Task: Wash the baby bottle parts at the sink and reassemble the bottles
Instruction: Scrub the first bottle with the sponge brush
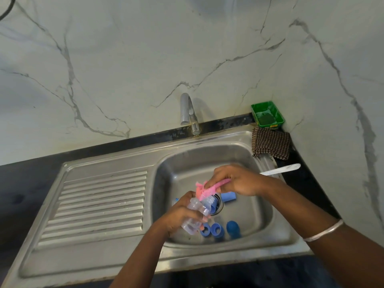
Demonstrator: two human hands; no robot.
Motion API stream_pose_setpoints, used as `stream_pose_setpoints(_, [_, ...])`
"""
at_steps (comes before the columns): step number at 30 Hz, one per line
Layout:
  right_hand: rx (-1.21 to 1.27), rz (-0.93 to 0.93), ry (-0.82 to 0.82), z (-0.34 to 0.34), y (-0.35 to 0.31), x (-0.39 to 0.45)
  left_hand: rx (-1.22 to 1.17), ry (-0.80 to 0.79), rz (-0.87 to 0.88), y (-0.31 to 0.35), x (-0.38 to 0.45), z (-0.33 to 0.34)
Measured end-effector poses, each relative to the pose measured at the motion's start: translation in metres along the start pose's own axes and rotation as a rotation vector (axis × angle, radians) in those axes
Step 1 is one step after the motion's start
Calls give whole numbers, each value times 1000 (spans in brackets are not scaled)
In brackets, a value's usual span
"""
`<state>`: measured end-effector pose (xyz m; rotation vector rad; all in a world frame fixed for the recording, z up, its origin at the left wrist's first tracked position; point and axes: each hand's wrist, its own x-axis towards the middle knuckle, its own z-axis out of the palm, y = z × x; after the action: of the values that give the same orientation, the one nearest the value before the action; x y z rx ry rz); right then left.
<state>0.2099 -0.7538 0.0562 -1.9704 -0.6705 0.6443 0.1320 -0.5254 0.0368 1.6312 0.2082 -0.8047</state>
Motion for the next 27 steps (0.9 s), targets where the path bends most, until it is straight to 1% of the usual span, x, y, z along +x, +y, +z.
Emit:
stream_pose_setpoints(3, [-3,-69,84,9,8,-7,-7,38,44,-7,0,2])
stream_pose_setpoints(5, [93,-97,158,16,12,-10,33,104,124,-8,-1,4])
stream_pose_setpoints(7, [133,-103,240,20,15,-12,103,179,216,-9,-1,4])
stream_pose_setpoints(10, [118,-71,364,24,22,-15,115,248,294,-10,-2,3])
stream_pose_setpoints(13, [3,-55,407,25,23,-16,136,294,328,-11,-1,2])
stream_pose_setpoints(16, [-150,-80,401,30,19,-18,158,323,344,-12,2,1])
stream_pose_setpoints(19, [-228,-110,384,37,7,-22,151,340,350,-11,5,1])
stream_pose_setpoints(22, [-273,-142,378,38,3,-23,193,354,352,-14,5,0])
stream_pose_setpoints(24, [-280,-121,335,36,4,-22,227,374,360,-17,4,-1])
stream_pose_setpoints(27, [-258,-18,204,32,1,-19,304,388,372,-23,3,-1])
